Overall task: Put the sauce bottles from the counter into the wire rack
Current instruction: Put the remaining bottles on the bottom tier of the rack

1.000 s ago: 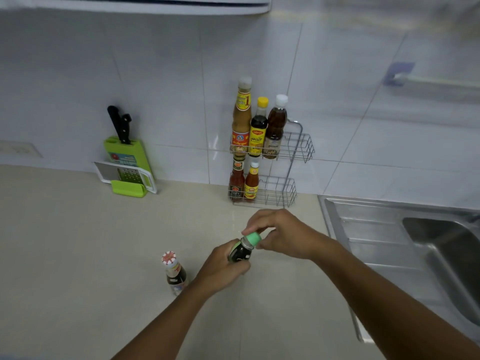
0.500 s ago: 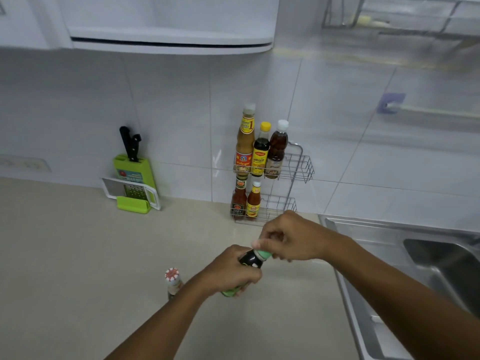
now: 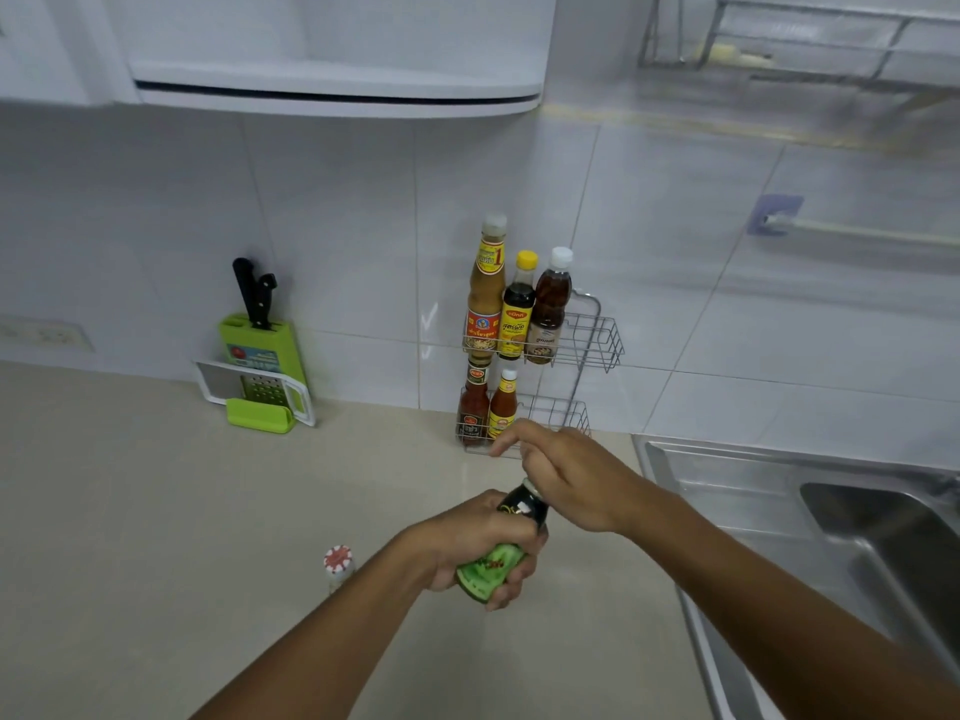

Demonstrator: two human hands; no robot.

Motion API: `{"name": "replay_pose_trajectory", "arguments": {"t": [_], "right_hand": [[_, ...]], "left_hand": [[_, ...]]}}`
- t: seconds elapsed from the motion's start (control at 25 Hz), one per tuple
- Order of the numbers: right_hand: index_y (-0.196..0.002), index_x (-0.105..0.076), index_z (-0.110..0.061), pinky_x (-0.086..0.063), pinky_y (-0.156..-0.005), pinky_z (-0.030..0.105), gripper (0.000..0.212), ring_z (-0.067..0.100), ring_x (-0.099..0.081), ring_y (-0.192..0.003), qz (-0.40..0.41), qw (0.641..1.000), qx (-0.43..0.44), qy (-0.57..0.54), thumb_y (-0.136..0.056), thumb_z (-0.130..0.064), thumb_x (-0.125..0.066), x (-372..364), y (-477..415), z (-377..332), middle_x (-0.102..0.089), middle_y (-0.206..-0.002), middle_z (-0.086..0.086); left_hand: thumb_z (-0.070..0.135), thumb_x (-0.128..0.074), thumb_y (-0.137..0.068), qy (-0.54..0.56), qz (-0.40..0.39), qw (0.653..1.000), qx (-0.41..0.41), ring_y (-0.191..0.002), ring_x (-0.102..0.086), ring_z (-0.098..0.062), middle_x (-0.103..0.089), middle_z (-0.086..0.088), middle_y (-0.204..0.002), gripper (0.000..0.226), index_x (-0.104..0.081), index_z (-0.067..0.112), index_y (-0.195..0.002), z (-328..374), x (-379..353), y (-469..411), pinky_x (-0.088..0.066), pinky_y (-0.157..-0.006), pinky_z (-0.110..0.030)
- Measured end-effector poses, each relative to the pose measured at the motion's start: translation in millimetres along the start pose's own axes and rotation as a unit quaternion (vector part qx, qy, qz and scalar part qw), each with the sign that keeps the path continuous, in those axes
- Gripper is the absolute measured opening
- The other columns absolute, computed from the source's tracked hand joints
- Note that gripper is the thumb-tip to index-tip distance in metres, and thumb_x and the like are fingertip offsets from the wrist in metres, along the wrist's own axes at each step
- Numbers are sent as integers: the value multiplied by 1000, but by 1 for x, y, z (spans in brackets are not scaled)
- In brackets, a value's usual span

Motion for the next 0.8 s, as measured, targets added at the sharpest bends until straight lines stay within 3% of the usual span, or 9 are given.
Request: {"name": "replay_pose_trajectory", "arguments": {"t": [0.08, 0.2, 0.32, 0.4, 0.44, 0.52, 0.6, 0.72, 0.8], "right_hand": [[-120, -58, -26, -37, -59, 31, 30, 6, -46, -55, -1, 996, -87, -26, -104, -23, -31, -4, -4, 4, -48, -57, -7], [-109, -58, -20, -44, -66, 38, 28, 11, -52, -67, 13, 984, -167, -64, -102, -27, -32, -7, -6, 9, -55, -69, -7], [-100, -57, -14, -52, -75, 50, 40, 26, -61, -79, 44, 982, -177, -52, -95, -39, -27, -8, -9, 6, -65, -82, 7], [-102, -54, -16, -52, -72, 49, 34, 26, -61, -77, 55, 978, -192, -54, -101, -39, -30, -5, -15, 9, -65, -83, 8], [-105, -52, -17, -50, -65, 43, 29, 21, -58, -70, 64, 969, -215, -107, -104, -40, -34, -4, -19, 12, -61, -79, 4], [-109, -50, -20, -38, -51, 31, 32, 14, -44, -54, 49, 907, -282, -310, -102, -51, -48, -2, -24, 17, -51, -68, -1], [-115, -55, -17, -36, -45, 26, 43, 15, -43, -48, 7, 871, -270, -411, -96, -55, -61, -8, -24, 29, -55, -66, 2], [-119, -68, -12, -50, -53, 31, 31, 22, -59, -59, 53, 874, -209, -435, -96, -33, -71, -23, -25, 49, -73, -90, 15], [-113, -72, -10, -57, -62, 37, 25, 28, -67, -66, 136, 860, -220, -439, -92, -24, -76, -26, -31, 70, -73, -96, 25]], "left_hand": [[13, -62, -69, -82, 116, 990, -2, -40, -48, -25, -56, -13, -56, 10, -53, 9, -71, 3, -1, -7, -43, -51, -36], [31, -69, -62, -197, 283, 939, -7, -50, -58, -23, -64, -4, -66, 25, -59, 16, -78, 2, -4, -18, -50, -54, -35], [49, -66, -70, -412, 396, 821, -19, -79, -66, -21, -69, 2, -89, 37, -60, 28, -99, 2, -9, -22, -55, -68, -33], [50, -65, -74, -451, 422, 785, -37, -85, -67, -23, -70, 3, -93, 40, -59, 29, -107, 8, -6, -26, -56, -73, -35], [49, -67, -71, -430, 412, 802, -44, -83, -67, -22, -70, 3, -91, 39, -60, 30, -105, 14, -2, -26, -57, -72, -36], [40, -70, -64, -291, 359, 884, -66, -68, -67, -19, -69, 5, -79, 28, -62, 31, -89, 28, 11, -29, -59, -66, -37], [25, -74, -67, -191, 295, 933, -82, -56, -61, -13, -66, 8, -68, 25, -58, 30, -85, 39, 23, -33, -54, -54, -30], [23, -81, -67, -239, 234, 940, -70, -70, -58, -5, -61, 11, -90, 60, -38, 27, -108, 45, 44, -49, -49, -51, -23], [20, -83, -67, -262, 225, 937, -50, -87, -62, -13, -59, 0, -107, 77, -28, 26, -120, 40, 67, -66, -58, -68, -34]]}}
Point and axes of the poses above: each hand's wrist, its own y-axis away from the middle knuckle, its own x-axis out of the back of the hand, z = x × y, the point moved 1 cm from there along -y, towards the middle knuckle
